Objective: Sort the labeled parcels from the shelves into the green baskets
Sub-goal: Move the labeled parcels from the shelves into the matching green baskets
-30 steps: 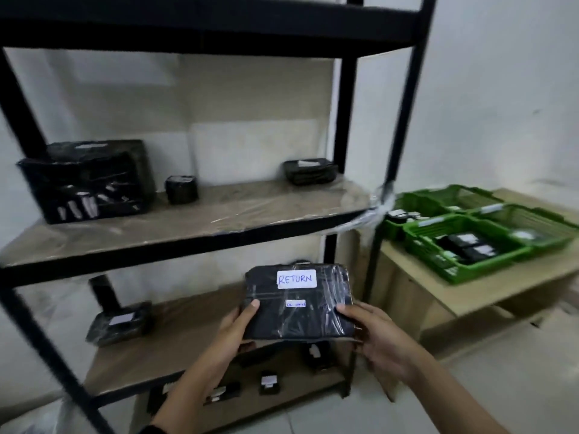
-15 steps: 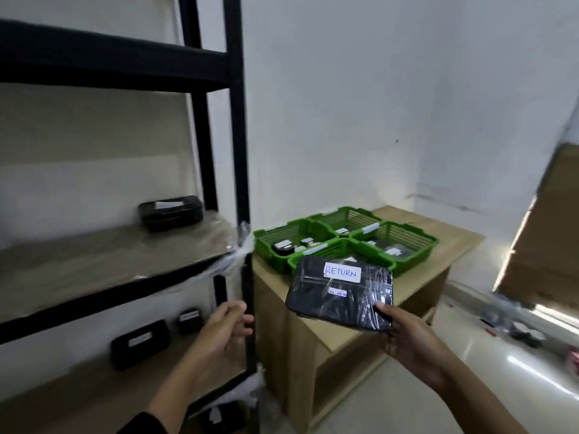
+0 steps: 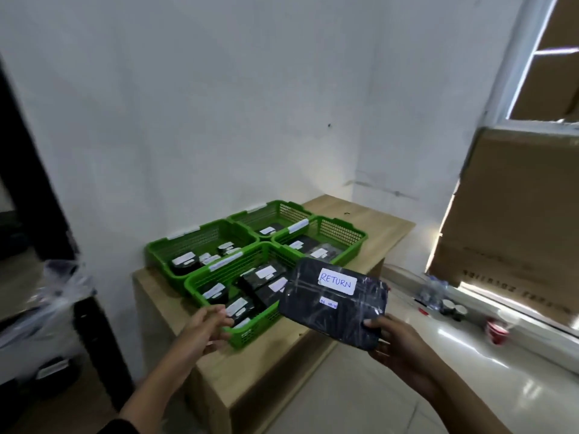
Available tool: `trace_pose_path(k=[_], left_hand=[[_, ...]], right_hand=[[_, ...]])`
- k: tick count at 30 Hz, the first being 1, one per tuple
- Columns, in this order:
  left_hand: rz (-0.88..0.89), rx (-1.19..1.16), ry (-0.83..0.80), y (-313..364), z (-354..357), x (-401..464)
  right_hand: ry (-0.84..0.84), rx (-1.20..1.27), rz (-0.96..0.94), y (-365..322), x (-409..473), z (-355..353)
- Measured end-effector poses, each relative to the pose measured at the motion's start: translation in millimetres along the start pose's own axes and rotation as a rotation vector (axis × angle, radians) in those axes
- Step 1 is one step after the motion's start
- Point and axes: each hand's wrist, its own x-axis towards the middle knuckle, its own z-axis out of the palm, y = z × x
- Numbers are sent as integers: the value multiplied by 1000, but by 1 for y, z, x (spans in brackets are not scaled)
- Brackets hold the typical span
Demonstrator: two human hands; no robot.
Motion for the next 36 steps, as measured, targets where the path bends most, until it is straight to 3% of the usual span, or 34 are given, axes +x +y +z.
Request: trace_pose_path(k=[10, 14, 22, 26, 36], left_hand=[[23, 10, 15, 35, 97, 204], [-6, 117, 35, 33, 154, 294], [-265, 525, 478, 7, 258, 394], [-220, 655, 712, -15, 275, 411], [-229, 815, 831, -20, 278, 415]], right_hand=[[87, -98, -66, -79, 167, -91], [123, -109, -69, -105, 230, -110], [140, -24, 59, -117, 336, -149], [89, -87, 171, -128, 403, -171], [-73, -246, 358, -127, 553, -151]])
